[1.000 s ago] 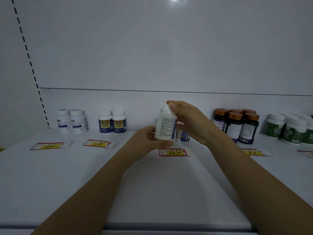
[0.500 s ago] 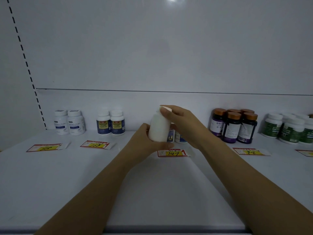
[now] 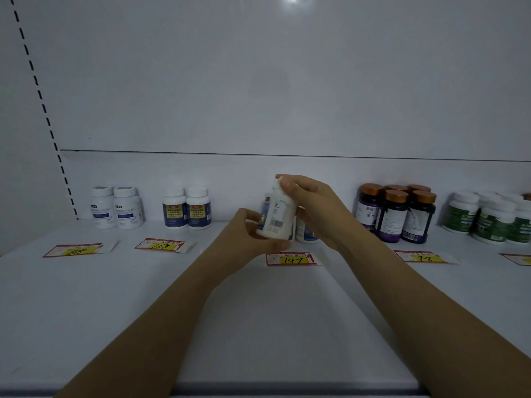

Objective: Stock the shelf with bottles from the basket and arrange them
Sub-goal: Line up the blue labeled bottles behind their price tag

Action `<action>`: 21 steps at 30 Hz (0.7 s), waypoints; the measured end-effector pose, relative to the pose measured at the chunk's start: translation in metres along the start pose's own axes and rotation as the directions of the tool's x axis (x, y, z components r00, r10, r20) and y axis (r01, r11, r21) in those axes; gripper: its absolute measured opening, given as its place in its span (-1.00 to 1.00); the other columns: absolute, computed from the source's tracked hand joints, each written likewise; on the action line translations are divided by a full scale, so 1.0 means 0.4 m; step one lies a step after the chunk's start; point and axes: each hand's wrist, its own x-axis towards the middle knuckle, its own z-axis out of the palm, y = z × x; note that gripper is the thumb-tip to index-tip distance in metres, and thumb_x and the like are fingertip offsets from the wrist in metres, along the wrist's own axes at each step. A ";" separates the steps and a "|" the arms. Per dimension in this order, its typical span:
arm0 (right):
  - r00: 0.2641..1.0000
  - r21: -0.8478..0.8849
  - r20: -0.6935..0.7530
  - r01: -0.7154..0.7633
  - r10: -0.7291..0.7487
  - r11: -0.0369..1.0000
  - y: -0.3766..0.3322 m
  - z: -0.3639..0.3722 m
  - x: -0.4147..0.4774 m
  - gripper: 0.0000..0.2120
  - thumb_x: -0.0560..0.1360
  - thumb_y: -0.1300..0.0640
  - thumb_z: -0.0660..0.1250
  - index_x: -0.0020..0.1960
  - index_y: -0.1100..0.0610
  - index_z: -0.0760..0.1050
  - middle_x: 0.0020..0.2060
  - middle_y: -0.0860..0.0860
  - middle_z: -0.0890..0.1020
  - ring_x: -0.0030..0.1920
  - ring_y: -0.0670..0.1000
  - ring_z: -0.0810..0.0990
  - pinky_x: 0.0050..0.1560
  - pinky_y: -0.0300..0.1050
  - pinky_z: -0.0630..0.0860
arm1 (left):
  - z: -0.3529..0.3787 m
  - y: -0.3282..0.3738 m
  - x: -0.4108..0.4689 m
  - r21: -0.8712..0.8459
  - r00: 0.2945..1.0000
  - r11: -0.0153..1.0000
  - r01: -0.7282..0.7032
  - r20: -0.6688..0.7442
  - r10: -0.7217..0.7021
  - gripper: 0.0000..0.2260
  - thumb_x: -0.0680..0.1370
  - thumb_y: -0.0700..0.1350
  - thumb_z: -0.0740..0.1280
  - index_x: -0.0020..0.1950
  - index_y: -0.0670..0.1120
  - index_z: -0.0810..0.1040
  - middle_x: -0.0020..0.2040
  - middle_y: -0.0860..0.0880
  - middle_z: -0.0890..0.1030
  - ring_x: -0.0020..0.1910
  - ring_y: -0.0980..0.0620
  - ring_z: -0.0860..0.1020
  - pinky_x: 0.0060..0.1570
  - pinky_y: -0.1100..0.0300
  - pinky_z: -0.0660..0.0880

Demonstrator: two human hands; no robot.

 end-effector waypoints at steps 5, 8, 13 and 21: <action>0.995 0.157 0.091 -0.057 0.043 0.986 0.001 -0.024 0.007 -0.67 0.61 0.12 0.18 0.37 0.05 0.41 0.26 0.07 0.55 0.23 0.08 0.55 0.25 0.04 0.49 | -0.002 0.007 -0.005 -0.008 0.998 1.000 0.007 0.062 -0.007 -0.65 0.42 -0.08 0.47 0.12 0.05 0.41 -0.10 0.21 0.57 -0.13 0.30 0.55 -0.19 0.42 0.42; 0.992 0.036 0.116 -0.048 0.043 0.998 0.001 -0.009 0.003 -0.61 0.58 -0.02 0.21 0.39 0.02 0.37 0.24 0.01 0.55 0.18 -0.02 0.57 0.16 -0.05 0.53 | 0.000 0.005 -0.004 0.020 1.000 1.000 0.011 -0.006 -0.011 -0.57 0.37 -0.08 0.52 0.14 0.00 0.40 -0.06 0.16 0.57 -0.10 0.24 0.56 -0.22 0.41 0.43; 1.000 -0.057 0.030 -0.001 0.003 0.998 0.006 -0.010 0.003 -0.64 0.56 0.01 0.27 0.33 0.04 0.43 0.08 0.02 0.63 0.04 -0.03 0.65 0.09 -0.10 0.59 | -0.001 0.005 -0.004 -0.007 1.000 1.000 0.029 -0.009 -0.030 -0.48 0.34 -0.10 0.54 0.19 -0.05 0.36 0.00 0.08 0.60 -0.08 0.21 0.58 -0.20 0.39 0.44; 0.998 -0.022 0.038 -0.043 0.044 0.999 0.005 -0.018 0.003 -0.78 0.58 0.05 0.25 0.19 0.04 0.53 0.02 0.01 0.66 0.01 -0.02 0.65 -0.04 -0.19 0.59 | -0.005 0.001 -0.005 0.005 0.998 1.000 -0.004 0.064 0.004 -0.67 0.43 -0.14 0.46 0.14 0.00 0.47 -0.07 0.15 0.62 -0.14 0.30 0.58 -0.29 0.52 0.46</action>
